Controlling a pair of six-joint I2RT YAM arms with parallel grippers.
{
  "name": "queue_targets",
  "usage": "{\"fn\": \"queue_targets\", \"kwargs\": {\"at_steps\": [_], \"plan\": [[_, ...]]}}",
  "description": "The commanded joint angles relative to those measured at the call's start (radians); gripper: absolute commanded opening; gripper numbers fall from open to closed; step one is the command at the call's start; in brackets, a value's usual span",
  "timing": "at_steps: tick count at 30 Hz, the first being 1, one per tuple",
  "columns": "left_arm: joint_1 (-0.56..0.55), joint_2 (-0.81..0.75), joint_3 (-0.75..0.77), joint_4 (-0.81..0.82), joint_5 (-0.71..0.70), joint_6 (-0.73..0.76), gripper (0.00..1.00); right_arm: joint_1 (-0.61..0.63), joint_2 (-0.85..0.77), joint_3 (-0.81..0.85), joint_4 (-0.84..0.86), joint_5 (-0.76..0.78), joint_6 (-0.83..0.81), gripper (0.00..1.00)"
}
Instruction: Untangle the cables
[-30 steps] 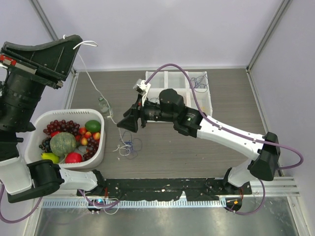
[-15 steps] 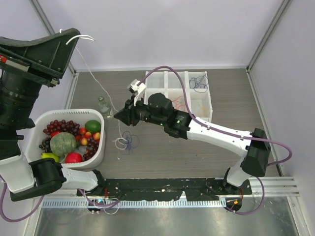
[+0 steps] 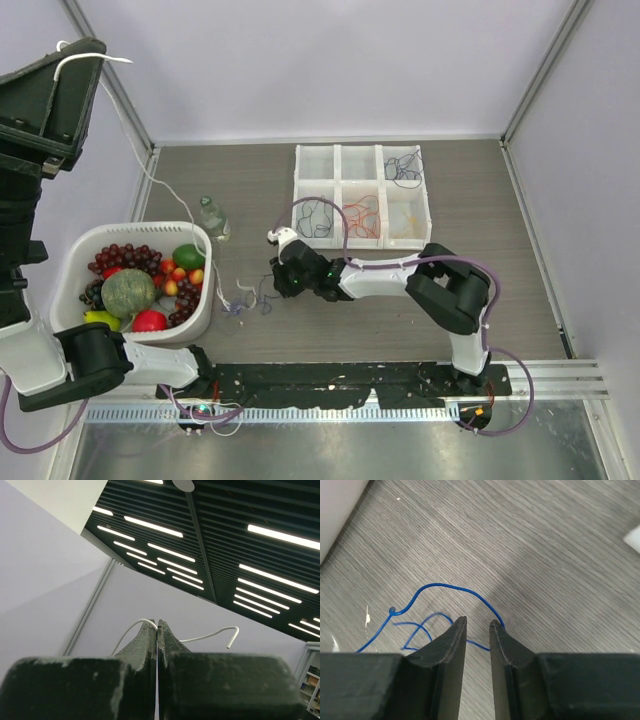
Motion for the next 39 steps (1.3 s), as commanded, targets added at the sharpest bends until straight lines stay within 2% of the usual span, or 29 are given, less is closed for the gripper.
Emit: {"fn": "queue_targets", "kwargs": {"at_steps": [1, 3, 4, 7, 12, 24, 28, 31, 35, 39], "plan": [[-0.001, -0.008, -0.036, 0.025, -0.006, 0.001, 0.00, -0.027, -0.192, -0.027, 0.034, 0.036, -0.006, 0.33], [-0.001, -0.002, -0.034, 0.004, -0.013, 0.008, 0.00, -0.033, -0.255, -0.071, 0.024, -0.020, -0.015, 0.38], [-0.003, -0.001, -0.036, -0.001, -0.018, 0.013, 0.00, -0.032, -0.284, -0.091, 0.018, -0.107, -0.019, 0.39], [-0.001, 0.007, -0.039, -0.021, -0.035, 0.018, 0.00, -0.032, -0.352, -0.156, 0.000, -0.232, -0.010, 0.49], [-0.001, 0.030, -0.039, -0.031, -0.024, 0.015, 0.00, -0.016, -0.507, -0.266, 0.066, -0.319, -0.015, 0.65], [-0.003, 0.039, -0.045, -0.062, -0.042, 0.031, 0.00, -0.016, -0.482, -0.259, 0.104, -0.381, 0.073, 0.67], [-0.003, 0.041, -0.044, -0.059, -0.041, 0.035, 0.00, -0.016, -0.440, -0.234, 0.089, -0.332, 0.085, 0.66], [-0.003, 0.044, -0.044, -0.061, -0.041, 0.038, 0.00, -0.036, -0.415, -0.207, 0.041, -0.229, 0.116, 0.66], [-0.003, 0.047, -0.044, -0.065, -0.041, 0.044, 0.00, -0.101, -0.427, -0.242, 0.121, -0.289, 0.226, 0.66], [-0.003, 0.048, -0.042, -0.068, -0.041, 0.051, 0.00, -0.118, -0.465, -0.279, 0.125, -0.329, 0.211, 0.66]]}}
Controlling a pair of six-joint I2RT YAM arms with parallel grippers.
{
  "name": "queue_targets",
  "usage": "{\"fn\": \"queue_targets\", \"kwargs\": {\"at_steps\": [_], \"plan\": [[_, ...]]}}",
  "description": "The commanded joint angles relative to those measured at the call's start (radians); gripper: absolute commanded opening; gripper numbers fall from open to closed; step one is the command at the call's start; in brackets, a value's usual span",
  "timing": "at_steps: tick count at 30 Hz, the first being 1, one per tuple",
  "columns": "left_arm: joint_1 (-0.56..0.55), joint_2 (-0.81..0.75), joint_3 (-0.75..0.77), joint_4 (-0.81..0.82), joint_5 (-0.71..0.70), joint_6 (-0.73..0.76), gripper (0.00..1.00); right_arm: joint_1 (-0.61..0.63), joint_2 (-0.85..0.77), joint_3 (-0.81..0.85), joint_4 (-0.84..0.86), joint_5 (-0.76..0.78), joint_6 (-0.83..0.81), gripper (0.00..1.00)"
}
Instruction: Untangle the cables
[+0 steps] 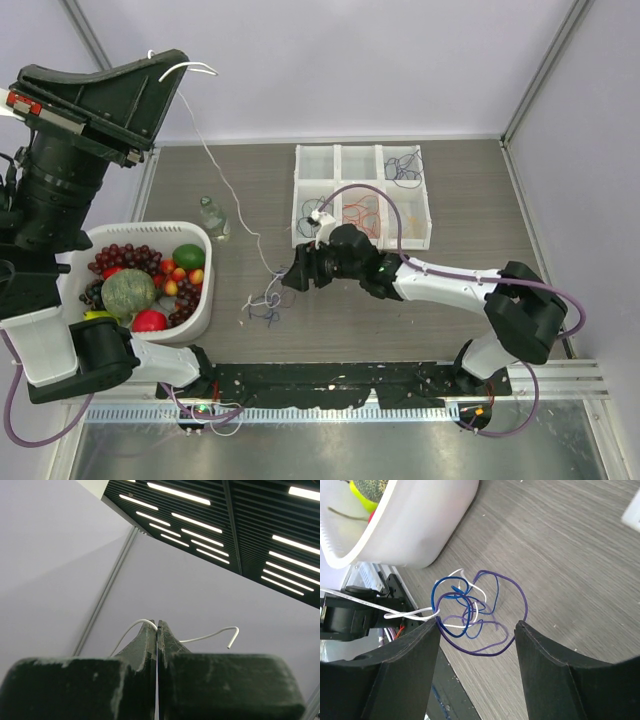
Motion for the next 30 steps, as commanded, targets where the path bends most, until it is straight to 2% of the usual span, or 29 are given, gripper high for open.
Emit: {"fn": "queue_targets", "kwargs": {"at_steps": [1, 7, 10, 15, 16, 19, 30], "plan": [[-0.002, 0.006, 0.005, 0.010, -0.009, 0.021, 0.00, -0.015, -0.066, -0.028, 0.064, -0.034, 0.036, 0.66], [-0.001, 0.009, 0.005, 0.001, -0.008, 0.026, 0.00, -0.025, -0.155, -0.109, 0.114, -0.072, 0.070, 0.66], [-0.002, 0.011, 0.000, -0.005, -0.008, 0.026, 0.00, -0.029, -0.217, -0.114, 0.094, -0.086, 0.052, 0.67], [-0.002, 0.014, -0.006, -0.009, -0.003, 0.023, 0.00, -0.040, -0.279, -0.128, 0.022, -0.022, 0.054, 0.70], [-0.001, 0.014, -0.006, -0.009, -0.002, 0.021, 0.00, -0.041, -0.273, -0.114, -0.006, 0.039, 0.058, 0.71], [-0.002, 0.012, -0.006, -0.004, 0.003, 0.018, 0.00, -0.051, -0.233, -0.089, -0.067, 0.035, 0.068, 0.70], [-0.001, 0.015, -0.003, -0.009, 0.006, 0.020, 0.00, -0.040, -0.118, -0.100, 0.028, -0.202, 0.036, 0.67]]}}
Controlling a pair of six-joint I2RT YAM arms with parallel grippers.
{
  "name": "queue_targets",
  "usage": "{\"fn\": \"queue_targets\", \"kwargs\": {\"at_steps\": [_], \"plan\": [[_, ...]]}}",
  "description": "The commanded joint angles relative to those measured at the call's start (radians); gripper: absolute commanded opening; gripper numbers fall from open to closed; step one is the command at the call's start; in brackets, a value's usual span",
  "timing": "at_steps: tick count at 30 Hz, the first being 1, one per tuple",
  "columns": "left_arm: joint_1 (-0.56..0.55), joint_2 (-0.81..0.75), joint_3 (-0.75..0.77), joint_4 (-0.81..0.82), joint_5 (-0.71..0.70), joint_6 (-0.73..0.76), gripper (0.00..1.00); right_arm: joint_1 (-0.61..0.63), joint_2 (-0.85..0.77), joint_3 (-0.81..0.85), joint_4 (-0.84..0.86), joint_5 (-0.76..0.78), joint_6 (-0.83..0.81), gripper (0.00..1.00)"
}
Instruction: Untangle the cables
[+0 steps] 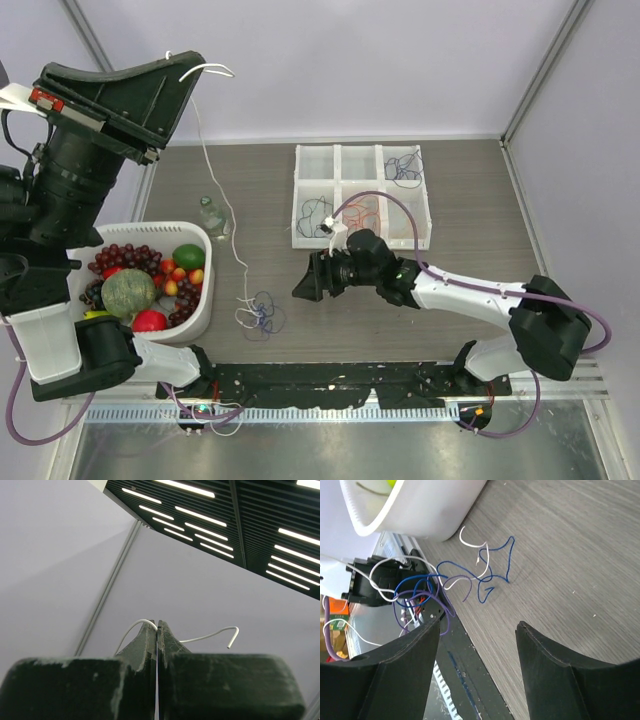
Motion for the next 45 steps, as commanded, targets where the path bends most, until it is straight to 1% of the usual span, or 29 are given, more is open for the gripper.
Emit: {"fn": "queue_targets", "kwargs": {"at_steps": [1, 9, 12, 14, 15, 16, 17, 18, 19, 20, 21, 22, 23, 24, 25, 26, 27, 28, 29, 31, 33, 37, 42, 44, 45], "plan": [[-0.001, 0.005, 0.006, -0.002, 0.004, 0.014, 0.00, 0.014, 0.045, 0.025, 0.054, -0.106, -0.022, 0.67], [-0.001, 0.010, 0.009, -0.004, -0.001, 0.022, 0.00, 0.025, 0.156, 0.060, 0.068, -0.094, -0.008, 0.65], [-0.001, 0.011, 0.012, -0.002, -0.001, 0.026, 0.00, 0.026, 0.199, 0.090, 0.078, -0.082, 0.009, 0.62], [-0.003, 0.011, 0.012, -0.004, -0.002, 0.028, 0.00, 0.028, 0.242, 0.120, 0.078, -0.051, 0.019, 0.57], [-0.003, 0.011, 0.011, -0.004, -0.004, 0.029, 0.00, 0.028, 0.251, 0.130, 0.086, -0.039, 0.030, 0.51], [-0.001, 0.013, 0.011, -0.005, -0.004, 0.029, 0.00, 0.026, 0.265, 0.140, 0.094, -0.036, 0.035, 0.48], [-0.003, 0.010, 0.011, -0.008, -0.004, 0.031, 0.00, 0.029, 0.269, 0.156, 0.091, -0.030, 0.036, 0.37], [-0.001, 0.011, 0.011, -0.011, -0.005, 0.031, 0.00, 0.026, 0.271, 0.160, 0.082, -0.005, 0.042, 0.33], [-0.003, 0.008, 0.009, -0.016, -0.010, 0.035, 0.00, 0.029, 0.266, 0.169, 0.063, 0.009, 0.036, 0.21], [-0.001, 0.003, 0.003, -0.022, -0.016, 0.040, 0.00, 0.028, 0.248, 0.170, 0.024, 0.054, 0.029, 0.16], [-0.001, -0.007, -0.005, -0.031, -0.028, 0.049, 0.00, 0.029, 0.234, 0.166, 0.000, 0.075, 0.014, 0.05], [-0.003, -0.016, -0.021, -0.039, -0.042, 0.060, 0.00, 0.028, 0.202, 0.163, -0.059, 0.131, 0.007, 0.01], [-0.003, -0.032, -0.060, -0.053, -0.067, 0.071, 0.00, 0.028, 0.178, 0.161, -0.093, 0.163, -0.014, 0.01], [-0.001, -0.050, -0.102, -0.065, -0.094, 0.087, 0.00, 0.028, 0.132, 0.163, -0.184, 0.234, -0.020, 0.01], [-0.003, -0.075, -0.145, -0.077, -0.129, 0.103, 0.00, 0.026, 0.107, 0.166, -0.260, 0.269, -0.037, 0.01], [-0.003, -0.096, -0.204, -0.098, -0.184, 0.112, 0.00, 0.028, 0.055, 0.178, -0.306, 0.326, -0.054, 0.01], [-0.001, -0.127, -0.260, -0.115, -0.268, 0.123, 0.00, 0.028, -0.002, 0.184, -0.378, 0.373, -0.077, 0.01], [-0.001, -0.141, -0.323, -0.147, -0.312, 0.121, 0.00, 0.028, -0.028, 0.204, -0.407, 0.426, -0.086, 0.01], [-0.001, -0.161, -0.389, -0.178, -0.408, 0.123, 0.00, 0.028, -0.086, 0.215, -0.456, 0.444, -0.102, 0.01], [-0.003, -0.185, -0.524, -0.238, -0.522, 0.117, 0.00, 0.029, -0.161, 0.252, -0.506, 0.496, -0.115, 0.01], [-0.001, -0.207, -0.673, -0.270, -0.570, 0.109, 0.00, 0.028, -0.218, 0.293, -0.533, 0.503, -0.123, 0.01], [0.000, -0.230, -0.912, -0.333, -0.539, 0.024, 0.00, 0.028, -0.264, 0.409, -0.583, 0.506, -0.117, 0.01], [0.003, -0.292, -1.118, -0.315, -0.463, -0.101, 0.00, 0.028, -0.274, 0.564, -0.626, 0.532, -0.108, 0.01], [0.003, -0.317, -1.164, -0.307, -0.423, -0.124, 0.07, 0.028, -0.271, 0.610, -0.632, 0.533, -0.112, 0.01], [0.002, -0.332, -1.181, -0.292, -0.388, -0.124, 0.14, 0.028, -0.268, 0.642, -0.639, 0.532, -0.115, 0.01]]}}
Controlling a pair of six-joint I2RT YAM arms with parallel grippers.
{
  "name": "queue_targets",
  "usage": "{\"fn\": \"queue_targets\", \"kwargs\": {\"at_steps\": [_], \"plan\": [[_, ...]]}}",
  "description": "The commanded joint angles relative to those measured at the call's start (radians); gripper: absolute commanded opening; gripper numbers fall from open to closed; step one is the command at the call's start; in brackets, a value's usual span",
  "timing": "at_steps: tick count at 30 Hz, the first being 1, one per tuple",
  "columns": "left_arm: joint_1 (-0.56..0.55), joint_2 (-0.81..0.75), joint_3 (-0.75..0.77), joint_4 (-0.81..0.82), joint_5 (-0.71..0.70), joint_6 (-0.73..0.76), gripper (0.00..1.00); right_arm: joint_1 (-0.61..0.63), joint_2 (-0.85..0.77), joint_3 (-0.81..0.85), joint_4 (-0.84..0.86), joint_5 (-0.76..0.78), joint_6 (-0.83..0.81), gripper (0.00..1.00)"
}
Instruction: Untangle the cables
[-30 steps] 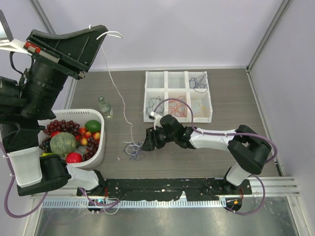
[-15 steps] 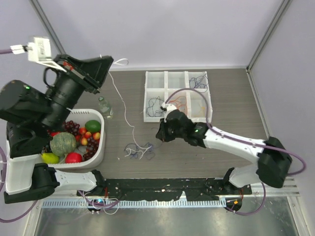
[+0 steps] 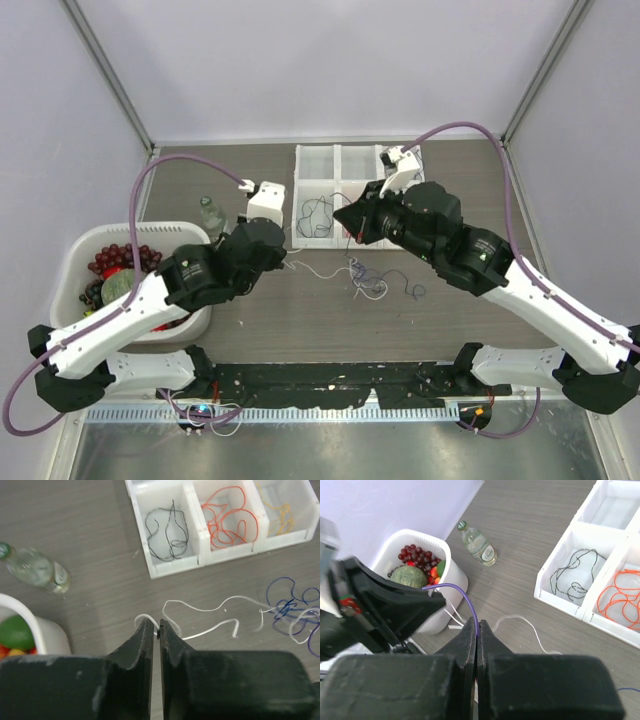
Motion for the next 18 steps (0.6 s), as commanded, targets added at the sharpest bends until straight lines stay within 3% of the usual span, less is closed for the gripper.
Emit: {"fn": "queue_targets", "kwargs": {"at_steps": [1, 3, 4, 8, 12, 18], "plan": [[0.003, -0.120, -0.035, 0.064, 0.095, -0.080, 0.24, 0.007, 0.006, 0.110, -0.048, 0.027, -0.010, 0.01], [0.001, -0.163, -0.053, 0.103, 0.173, -0.072, 0.54, 0.006, 0.013, 0.139, -0.057, 0.016, -0.010, 0.01], [0.001, -0.193, -0.068, 0.138, 0.218, -0.068, 0.62, 0.006, 0.013, 0.150, -0.060, 0.015, -0.004, 0.01], [0.003, -0.309, -0.162, 0.336, 0.402, -0.043, 0.81, 0.006, 0.005, 0.170, -0.049, 0.009, 0.028, 0.01], [0.003, -0.338, -0.258, 0.531, 0.540, -0.044, 0.84, 0.006, 0.008, 0.207, -0.045, -0.023, 0.059, 0.01], [0.003, -0.203, -0.297, 0.740, 0.695, 0.031, 0.82, 0.007, 0.017, 0.241, -0.017, -0.076, 0.102, 0.01]]}}
